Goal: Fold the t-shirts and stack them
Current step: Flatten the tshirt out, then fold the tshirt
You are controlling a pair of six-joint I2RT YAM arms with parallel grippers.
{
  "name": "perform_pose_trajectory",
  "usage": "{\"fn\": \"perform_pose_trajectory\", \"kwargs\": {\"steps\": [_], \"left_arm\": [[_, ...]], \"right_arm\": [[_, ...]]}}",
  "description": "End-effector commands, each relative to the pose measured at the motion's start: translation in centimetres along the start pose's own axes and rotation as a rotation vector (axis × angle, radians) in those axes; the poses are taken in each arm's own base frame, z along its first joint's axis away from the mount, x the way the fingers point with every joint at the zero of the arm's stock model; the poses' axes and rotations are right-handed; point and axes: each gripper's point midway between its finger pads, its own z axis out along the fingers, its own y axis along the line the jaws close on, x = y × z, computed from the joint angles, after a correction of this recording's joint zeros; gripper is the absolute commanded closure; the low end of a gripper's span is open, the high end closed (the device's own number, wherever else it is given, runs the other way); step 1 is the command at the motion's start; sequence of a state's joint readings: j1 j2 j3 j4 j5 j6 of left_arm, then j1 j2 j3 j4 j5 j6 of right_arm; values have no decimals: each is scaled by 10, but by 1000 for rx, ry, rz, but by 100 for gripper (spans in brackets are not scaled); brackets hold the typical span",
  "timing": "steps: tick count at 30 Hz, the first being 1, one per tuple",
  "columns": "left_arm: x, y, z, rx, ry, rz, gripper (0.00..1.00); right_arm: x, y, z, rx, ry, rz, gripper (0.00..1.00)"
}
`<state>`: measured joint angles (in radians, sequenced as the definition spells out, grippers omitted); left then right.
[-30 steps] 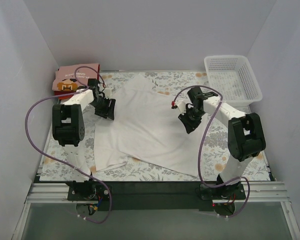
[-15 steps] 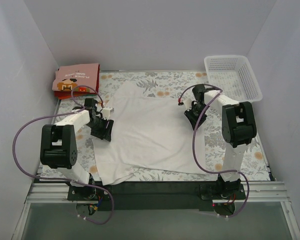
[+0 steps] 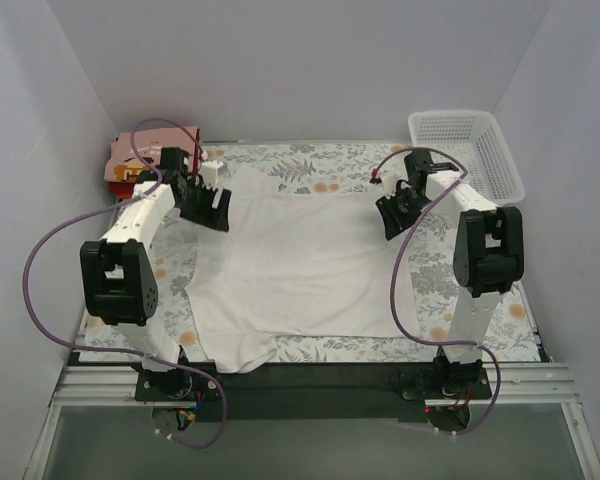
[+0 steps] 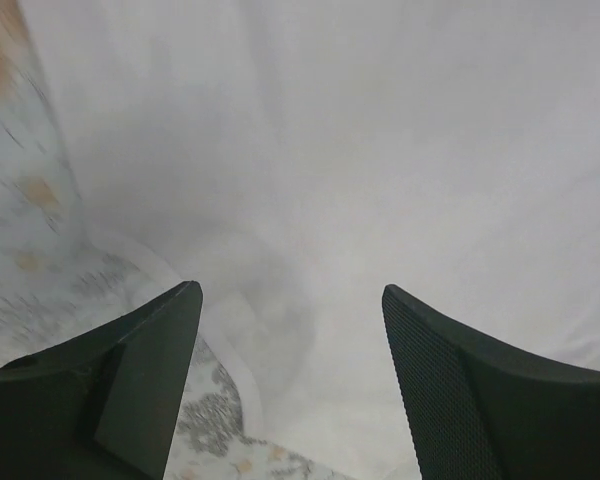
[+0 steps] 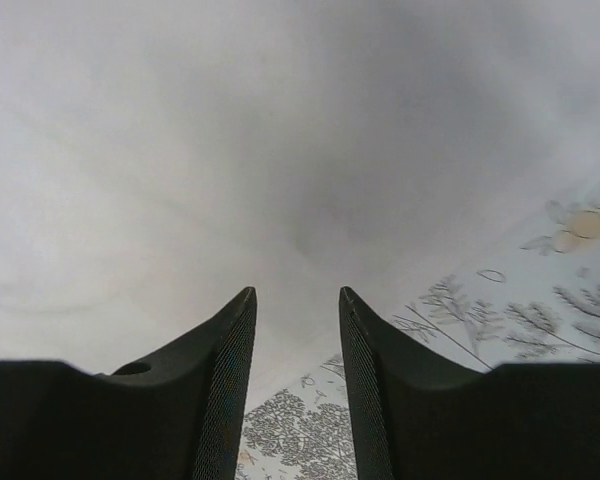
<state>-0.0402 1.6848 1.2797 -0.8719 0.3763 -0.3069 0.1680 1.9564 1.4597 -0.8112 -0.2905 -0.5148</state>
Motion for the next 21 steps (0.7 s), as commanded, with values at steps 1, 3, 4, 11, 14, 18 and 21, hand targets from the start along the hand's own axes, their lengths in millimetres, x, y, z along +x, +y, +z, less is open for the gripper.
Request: {"fn": "perform_pose_trajectory", "kwargs": {"steps": [1,3,4,11,14,18,21], "left_arm": [[-104,1,-20,61,-252,61,28],[-134,4,-22,69,-320,37,28],[-162,10,-29,54,-391,51,28],[-224,49,2,-5,-500,-7,29],[-235,61,19,-9,-519,-39,29],[-232,70,46,-2,-497,-61,29],[-227,76,64,1,-475,-72,29]], "right_arm": [[-64,-21,-59,74,-261,13,56],[-74,-33,-66,109,-291,63,60],[-87,-42,-73,141,-334,64,61],[-135,-85,-66,235,-430,154,64],[-138,-105,-46,272,-415,206,65],[-135,-122,-24,305,-408,245,62],[-137,-134,-13,334,-415,256,59]]}}
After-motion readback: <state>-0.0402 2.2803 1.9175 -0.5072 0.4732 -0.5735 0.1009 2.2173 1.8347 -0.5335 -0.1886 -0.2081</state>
